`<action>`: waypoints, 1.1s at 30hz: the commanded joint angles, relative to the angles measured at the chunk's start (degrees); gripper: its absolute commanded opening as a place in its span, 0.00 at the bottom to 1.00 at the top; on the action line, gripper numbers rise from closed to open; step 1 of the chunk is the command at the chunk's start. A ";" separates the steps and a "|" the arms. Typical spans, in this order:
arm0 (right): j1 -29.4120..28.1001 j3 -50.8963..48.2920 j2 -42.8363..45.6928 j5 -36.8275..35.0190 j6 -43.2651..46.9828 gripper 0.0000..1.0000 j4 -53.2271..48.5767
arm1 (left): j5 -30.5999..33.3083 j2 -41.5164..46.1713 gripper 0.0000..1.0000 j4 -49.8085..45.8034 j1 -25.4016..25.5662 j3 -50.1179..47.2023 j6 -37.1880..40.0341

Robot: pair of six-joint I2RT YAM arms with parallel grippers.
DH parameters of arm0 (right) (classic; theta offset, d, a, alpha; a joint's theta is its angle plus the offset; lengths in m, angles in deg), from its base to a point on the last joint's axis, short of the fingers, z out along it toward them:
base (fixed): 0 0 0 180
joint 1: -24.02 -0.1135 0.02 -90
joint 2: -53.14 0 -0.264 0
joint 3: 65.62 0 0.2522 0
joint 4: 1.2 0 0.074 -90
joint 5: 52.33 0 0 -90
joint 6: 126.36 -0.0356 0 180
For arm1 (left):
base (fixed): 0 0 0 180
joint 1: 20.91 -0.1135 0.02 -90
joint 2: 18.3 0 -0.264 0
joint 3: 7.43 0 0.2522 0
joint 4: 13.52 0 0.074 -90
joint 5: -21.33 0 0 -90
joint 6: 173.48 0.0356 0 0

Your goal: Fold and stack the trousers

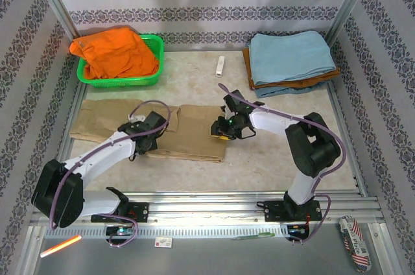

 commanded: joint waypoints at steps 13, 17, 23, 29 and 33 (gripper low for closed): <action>4.82 -8.73 13.20 0.07 1.00 0.44 -1.20 | -0.93 -32.74 0.50 1.33 6.43 29.70 22.22; 5.37 -10.01 16.41 -0.05 1.87 0.48 -3.22 | -2.04 -37.47 0.50 1.80 6.32 31.23 23.42; 7.21 -11.93 19.21 0.29 1.98 0.48 -3.62 | -0.12 -40.15 0.31 2.23 6.15 30.31 23.03; 7.74 -11.71 19.79 0.38 2.05 0.48 -4.21 | 2.74 -38.02 0.04 2.14 5.96 29.81 22.83; 7.74 -11.49 19.43 0.47 1.74 0.48 -3.80 | 4.33 -35.19 0.00 1.54 5.45 31.35 24.19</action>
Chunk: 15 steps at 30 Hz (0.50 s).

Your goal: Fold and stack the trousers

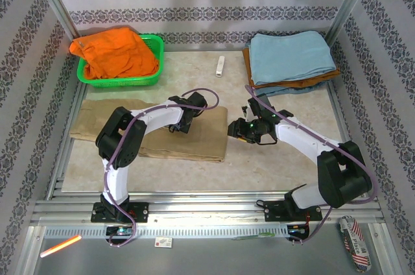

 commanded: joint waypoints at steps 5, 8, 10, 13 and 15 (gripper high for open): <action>0.33 -0.45 0.98 1.05 0.09 0.47 0.00 | 1.55 3.95 0.00 0.05 -5.35 5.14 5.34; 0.32 -1.13 0.94 0.91 0.24 0.47 0.49 | -0.38 2.13 0.00 0.70 -9.71 7.76 6.65; 0.41 -1.84 0.72 0.98 0.06 0.47 1.36 | -1.03 0.09 0.00 -0.01 -11.97 9.92 5.92; 0.36 -2.19 0.48 1.65 -0.03 0.48 2.12 | -3.00 -2.54 0.00 -0.98 -15.17 11.96 3.60; 0.32 -2.54 0.65 2.30 -0.05 0.49 2.64 | -3.03 -3.36 0.28 -0.54 -17.62 12.16 2.27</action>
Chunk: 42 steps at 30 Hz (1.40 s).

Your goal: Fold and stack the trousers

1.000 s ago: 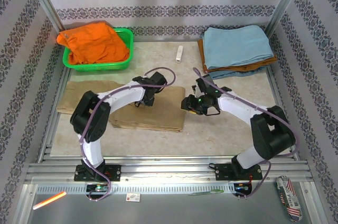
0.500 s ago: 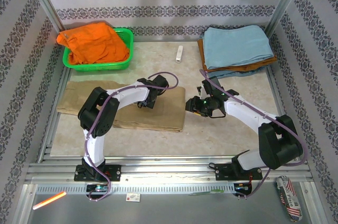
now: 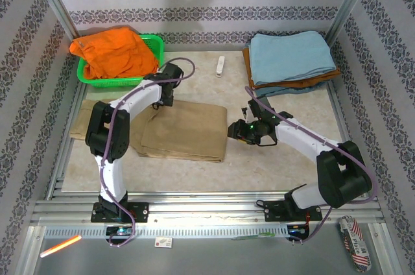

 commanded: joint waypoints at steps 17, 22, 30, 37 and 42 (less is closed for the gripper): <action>0.87 -2.87 -4.84 4.53 4.02 0.65 9.92 | -15.80 24.01 0.81 5.84 -7.42 -26.09 -15.04; 1.43 -2.03 -12.38 10.53 1.02 0.62 19.24 | -17.87 31.54 0.78 11.84 -7.11 -39.99 -18.05; -1.74 -2.43 -20.31 15.26 -5.46 0.49 29.54 | -19.45 32.64 0.75 16.77 -7.22 -47.80 -19.65; -2.99 -3.03 -18.09 14.86 -9.06 0.35 30.89 | -21.92 30.03 0.70 26.61 -7.04 -54.59 -22.69; 2.04 -4.60 -13.10 13.69 -8.42 0.13 25.59 | -22.84 31.91 0.70 25.83 -6.72 -55.85 -23.55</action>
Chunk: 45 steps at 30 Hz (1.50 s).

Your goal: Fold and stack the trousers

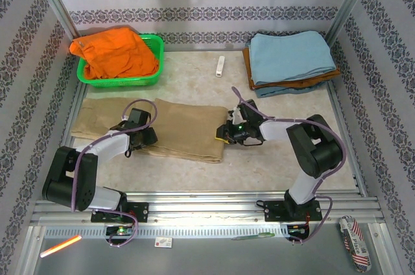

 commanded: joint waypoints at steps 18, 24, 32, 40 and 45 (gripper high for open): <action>30.59 4.70 18.45 -21.59 20.60 0.00 -43.05 | 4.51 12.14 0.84 -7.72 23.75 5.13 -15.86; 35.40 14.79 17.98 -27.29 22.46 0.00 -48.62 | 4.40 18.71 0.89 -13.59 8.54 7.84 -8.71; 35.00 29.39 14.91 -27.13 24.37 0.00 -55.37 | 1.91 13.42 0.91 -10.48 3.41 3.84 -7.02; 19.41 42.17 12.23 -27.94 22.75 0.00 -62.64 | -7.84 4.41 0.78 -3.90 3.38 2.21 -3.33; 5.28 49.73 9.94 -29.40 18.53 0.00 -63.39 | -7.08 3.09 0.47 -2.47 3.40 0.57 -2.25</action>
